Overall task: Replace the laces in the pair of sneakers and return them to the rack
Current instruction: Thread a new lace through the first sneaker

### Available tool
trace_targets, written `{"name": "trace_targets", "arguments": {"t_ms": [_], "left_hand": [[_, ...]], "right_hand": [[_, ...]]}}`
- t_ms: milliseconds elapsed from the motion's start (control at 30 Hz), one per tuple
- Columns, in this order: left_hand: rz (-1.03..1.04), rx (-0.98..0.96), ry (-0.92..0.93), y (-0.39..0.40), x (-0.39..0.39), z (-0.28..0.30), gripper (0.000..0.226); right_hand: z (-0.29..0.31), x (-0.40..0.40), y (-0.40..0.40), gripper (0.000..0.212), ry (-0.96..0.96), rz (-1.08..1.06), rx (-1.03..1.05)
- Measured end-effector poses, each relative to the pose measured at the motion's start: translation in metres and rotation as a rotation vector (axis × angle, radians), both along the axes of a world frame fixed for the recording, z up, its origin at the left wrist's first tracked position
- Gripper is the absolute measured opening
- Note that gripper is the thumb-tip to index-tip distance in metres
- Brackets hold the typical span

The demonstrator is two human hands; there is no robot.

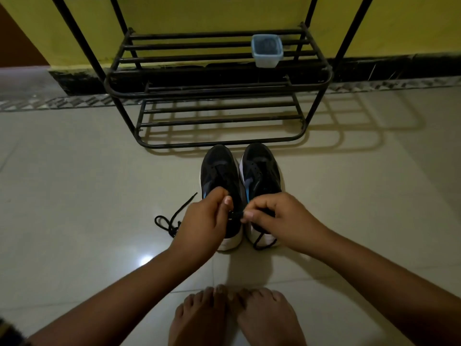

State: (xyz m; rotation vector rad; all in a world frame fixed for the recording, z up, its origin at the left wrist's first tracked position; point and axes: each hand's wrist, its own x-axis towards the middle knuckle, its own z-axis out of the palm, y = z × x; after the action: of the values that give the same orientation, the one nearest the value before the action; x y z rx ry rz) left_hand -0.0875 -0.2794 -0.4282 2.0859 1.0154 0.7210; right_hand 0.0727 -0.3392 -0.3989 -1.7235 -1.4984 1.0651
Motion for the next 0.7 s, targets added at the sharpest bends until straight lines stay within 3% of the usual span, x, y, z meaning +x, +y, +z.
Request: {"name": "trace_targets", "arguments": {"t_ms": [267,433,700], "left_hand": [[0.214,0.012,0.17,0.031,-0.036,-0.015,0.022],[0.368,0.005,0.252,0.04,-0.057,-0.022,0.024],[0.372,-0.079,0.271,0.046,-0.059,-0.021,0.025]], "right_hand": [[-0.006,0.057,-0.003,0.022,0.001,-0.147,-0.196],[-0.013,0.073,-0.004,0.021,-0.097,-0.25,-0.182],[-0.008,0.074,0.006,0.014,-0.147,-0.288,-0.116]]}}
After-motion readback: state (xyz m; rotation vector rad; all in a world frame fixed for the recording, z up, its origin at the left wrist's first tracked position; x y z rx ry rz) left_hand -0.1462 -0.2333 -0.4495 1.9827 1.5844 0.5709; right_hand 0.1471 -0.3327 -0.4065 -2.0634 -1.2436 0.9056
